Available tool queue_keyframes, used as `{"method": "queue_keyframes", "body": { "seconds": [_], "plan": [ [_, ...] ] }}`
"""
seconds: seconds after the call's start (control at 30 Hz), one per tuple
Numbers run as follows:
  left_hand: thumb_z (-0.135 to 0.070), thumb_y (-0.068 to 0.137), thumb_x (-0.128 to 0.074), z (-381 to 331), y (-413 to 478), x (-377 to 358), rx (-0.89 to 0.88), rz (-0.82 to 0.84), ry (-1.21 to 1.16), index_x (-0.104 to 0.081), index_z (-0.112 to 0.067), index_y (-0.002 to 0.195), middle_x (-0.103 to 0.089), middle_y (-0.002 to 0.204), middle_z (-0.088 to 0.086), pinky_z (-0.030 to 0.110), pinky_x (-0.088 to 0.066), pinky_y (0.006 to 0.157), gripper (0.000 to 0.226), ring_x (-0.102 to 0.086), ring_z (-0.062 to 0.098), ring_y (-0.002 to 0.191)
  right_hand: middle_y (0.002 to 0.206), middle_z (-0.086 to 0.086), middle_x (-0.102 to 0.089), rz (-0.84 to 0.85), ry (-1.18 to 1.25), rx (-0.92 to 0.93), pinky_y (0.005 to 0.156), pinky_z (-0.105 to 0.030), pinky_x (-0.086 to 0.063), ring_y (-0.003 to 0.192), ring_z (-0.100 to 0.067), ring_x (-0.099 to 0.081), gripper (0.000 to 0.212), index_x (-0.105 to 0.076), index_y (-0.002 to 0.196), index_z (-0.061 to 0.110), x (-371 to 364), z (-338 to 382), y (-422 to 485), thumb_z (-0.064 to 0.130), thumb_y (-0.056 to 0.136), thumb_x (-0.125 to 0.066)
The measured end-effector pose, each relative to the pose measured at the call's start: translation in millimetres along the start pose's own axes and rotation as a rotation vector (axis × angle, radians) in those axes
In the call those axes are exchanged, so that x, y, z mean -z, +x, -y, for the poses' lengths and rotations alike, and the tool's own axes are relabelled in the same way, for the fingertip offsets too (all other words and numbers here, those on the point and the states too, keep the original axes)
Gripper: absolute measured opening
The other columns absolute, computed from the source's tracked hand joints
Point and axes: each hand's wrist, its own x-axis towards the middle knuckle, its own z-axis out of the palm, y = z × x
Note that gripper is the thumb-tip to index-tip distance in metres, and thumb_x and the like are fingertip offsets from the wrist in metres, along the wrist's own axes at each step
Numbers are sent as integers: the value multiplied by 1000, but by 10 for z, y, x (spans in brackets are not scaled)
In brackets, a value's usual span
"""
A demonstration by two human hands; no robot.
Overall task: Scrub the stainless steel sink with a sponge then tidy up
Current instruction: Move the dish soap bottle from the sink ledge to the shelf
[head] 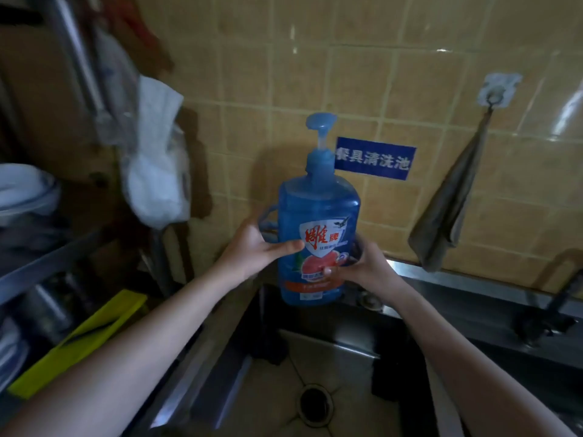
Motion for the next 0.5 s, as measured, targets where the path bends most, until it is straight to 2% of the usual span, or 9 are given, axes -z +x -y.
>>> {"method": "queue_keyframes", "body": {
  "seconds": [0.07, 0.17, 0.23, 0.33, 0.4, 0.5],
  "plan": [
    [-14, 66, -80, -59, -165, 301, -14, -63, 37, -47, -21, 127, -65, 104, 3, 24, -57, 67, 70, -66, 17, 93, 108, 17, -70, 53, 17, 34, 77, -16, -53, 102, -4, -65, 62, -52, 115, 27, -305, 104, 105, 3, 65, -80],
    [-12, 69, -80, -145, -428, 763, -25, -123, 91, -46, -16, 131, -63, 114, 11, 26, -57, 74, 71, -64, 18, 101, 109, 16, -69, 113, 54, 76, 76, -15, -53, 101, -2, -66, 62, -54, 115, 28, -783, 239, 230, -3, 67, -78],
    [-20, 67, -81, -208, -613, 1069, -33, -157, 118, -47, -17, 130, -65, 115, 10, 30, -57, 78, 72, -64, 16, 102, 111, 12, -69, 162, 91, 100, 77, -17, -53, 101, -5, -66, 62, -55, 117, 28, -1107, 340, 301, -1, 67, -78],
    [-38, 60, -81, -289, -881, 1495, -49, -218, 201, -51, -23, 125, -65, 116, 2, 35, -55, 83, 73, -61, 15, 108, 115, -2, -68, 243, 156, 127, 81, -26, -55, 105, -18, -66, 62, -55, 121, 22, -1568, 506, 390, 8, 67, -81],
    [-39, 60, -81, -316, -1062, 1766, -58, -262, 211, -52, -25, 123, -67, 111, 2, 29, -56, 76, 71, -63, 15, 104, 118, -8, -66, 310, 187, 142, 84, -31, -55, 108, -25, -65, 63, -53, 124, 17, -1866, 610, 442, 11, 68, -81],
    [-38, 59, -81, -368, -1328, 2119, -62, -332, 233, -50, -24, 124, -69, 103, 2, 18, -53, 68, 74, -67, 11, 95, 118, -11, -65, 399, 222, 167, 85, -33, -55, 108, -28, -64, 61, -49, 126, 10, -2272, 756, 504, 2, 71, -75]
  ]
}}
